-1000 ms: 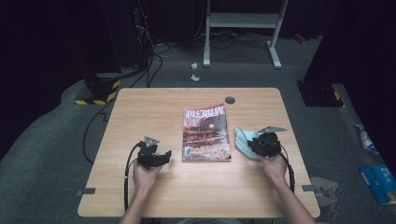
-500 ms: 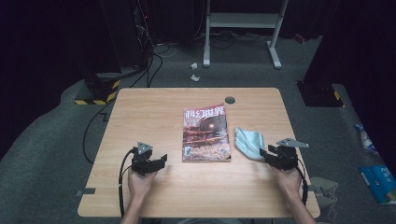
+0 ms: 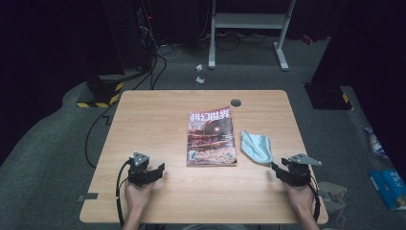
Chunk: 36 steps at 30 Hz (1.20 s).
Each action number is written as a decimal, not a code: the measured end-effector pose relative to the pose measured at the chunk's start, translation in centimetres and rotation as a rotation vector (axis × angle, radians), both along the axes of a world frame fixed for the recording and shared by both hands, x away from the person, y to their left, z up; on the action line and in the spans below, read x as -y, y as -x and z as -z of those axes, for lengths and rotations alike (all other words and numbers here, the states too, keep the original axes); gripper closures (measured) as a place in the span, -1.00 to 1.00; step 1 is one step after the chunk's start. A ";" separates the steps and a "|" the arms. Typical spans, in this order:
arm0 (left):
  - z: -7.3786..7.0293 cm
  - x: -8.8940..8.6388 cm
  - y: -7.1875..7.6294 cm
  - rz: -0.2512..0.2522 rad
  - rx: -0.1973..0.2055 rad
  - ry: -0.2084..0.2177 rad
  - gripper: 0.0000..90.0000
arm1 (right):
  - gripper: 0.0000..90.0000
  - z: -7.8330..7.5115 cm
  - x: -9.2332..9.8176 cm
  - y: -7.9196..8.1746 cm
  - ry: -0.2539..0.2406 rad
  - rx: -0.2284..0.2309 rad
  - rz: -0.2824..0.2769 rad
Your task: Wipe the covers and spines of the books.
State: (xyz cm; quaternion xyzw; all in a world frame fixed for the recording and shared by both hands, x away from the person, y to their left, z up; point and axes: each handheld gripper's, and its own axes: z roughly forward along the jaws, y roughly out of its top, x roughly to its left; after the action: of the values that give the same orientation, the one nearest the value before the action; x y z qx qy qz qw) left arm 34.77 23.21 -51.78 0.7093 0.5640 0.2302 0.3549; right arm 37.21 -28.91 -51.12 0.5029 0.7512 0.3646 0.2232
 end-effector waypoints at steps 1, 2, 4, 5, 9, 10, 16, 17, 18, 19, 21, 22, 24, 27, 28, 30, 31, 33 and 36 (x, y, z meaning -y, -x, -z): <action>0.1 0.0 0.1 -0.002 0.002 -0.004 -0.33 | 0.08 0.2 0.1 0.1 0.008 -0.003 0.005; 0.1 -0.1 0.1 -0.003 0.004 -0.007 -0.33 | 0.08 0.5 0.2 0.2 0.015 0.001 0.008; 0.3 -0.1 0.2 -0.007 0.003 -0.012 -0.33 | 0.06 0.8 0.4 0.4 0.015 -0.006 0.014; 0.3 0.0 0.2 -0.007 0.008 -0.020 -0.33 | 0.04 1.0 0.5 0.5 0.016 -0.007 0.017; 0.8 0.2 0.2 -0.006 0.004 -0.038 -0.33 | -0.01 1.5 0.7 0.7 0.036 -0.001 0.016; 1.0 0.2 0.2 -0.006 -0.003 -0.036 -0.33 | -0.03 1.5 0.7 0.8 0.039 0.004 0.019; 1.5 0.4 0.8 -0.032 0.045 -0.018 -0.34 | -0.17 2.0 0.6 1.2 0.029 0.044 0.002; 1.5 0.4 0.9 -0.032 0.046 -0.018 -0.34 | -0.18 2.1 0.6 1.2 0.029 0.047 0.002; 1.5 0.4 0.9 -0.031 0.046 -0.017 -0.34 | -0.18 2.1 0.5 1.3 0.028 0.051 -0.001; 1.5 0.3 0.9 -0.031 0.048 -0.017 -0.34 | -0.18 2.1 0.5 1.3 0.028 0.051 -0.001; 1.6 0.4 0.9 -0.030 0.050 -0.025 -0.34 | -0.18 2.1 0.5 1.2 0.027 0.052 -0.001; 1.6 0.4 0.9 -0.029 0.052 -0.028 -0.34 | -0.18 2.1 0.5 1.3 0.024 0.050 0.001; 1.6 0.6 0.9 -0.032 0.052 -0.036 -0.34 | -0.18 2.2 0.5 1.3 0.024 0.052 0.002; 1.6 0.6 0.9 -0.032 0.052 -0.040 -0.35 | -0.18 2.2 0.5 1.3 0.025 0.053 0.002; 1.6 0.6 0.9 -0.032 0.052 -0.038 -0.35 | -0.18 2.2 0.5 1.3 0.025 0.052 0.002; 1.6 0.6 0.9 -0.033 0.053 -0.039 -0.35 | -0.18 2.2 0.5 1.2 0.025 0.053 0.002; 1.6 0.6 0.9 -0.034 0.052 -0.039 -0.35 | -0.18 2.2 0.5 1.2 0.025 0.052 0.002; 1.6 0.6 0.9 -0.034 0.053 -0.038 -0.35 | -0.18 2.2 0.5 1.2 0.026 0.054 0.001; 1.6 0.6 0.9 -0.036 0.053 -0.034 -0.35 | -0.18 2.2 0.5 1.2 0.024 0.054 0.002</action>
State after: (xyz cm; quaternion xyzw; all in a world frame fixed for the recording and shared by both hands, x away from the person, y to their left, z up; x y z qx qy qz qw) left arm 33.84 22.61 -53.39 0.6985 0.5630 0.2647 0.3536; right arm 35.97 -29.38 -53.30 0.4909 0.7488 0.3687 0.2498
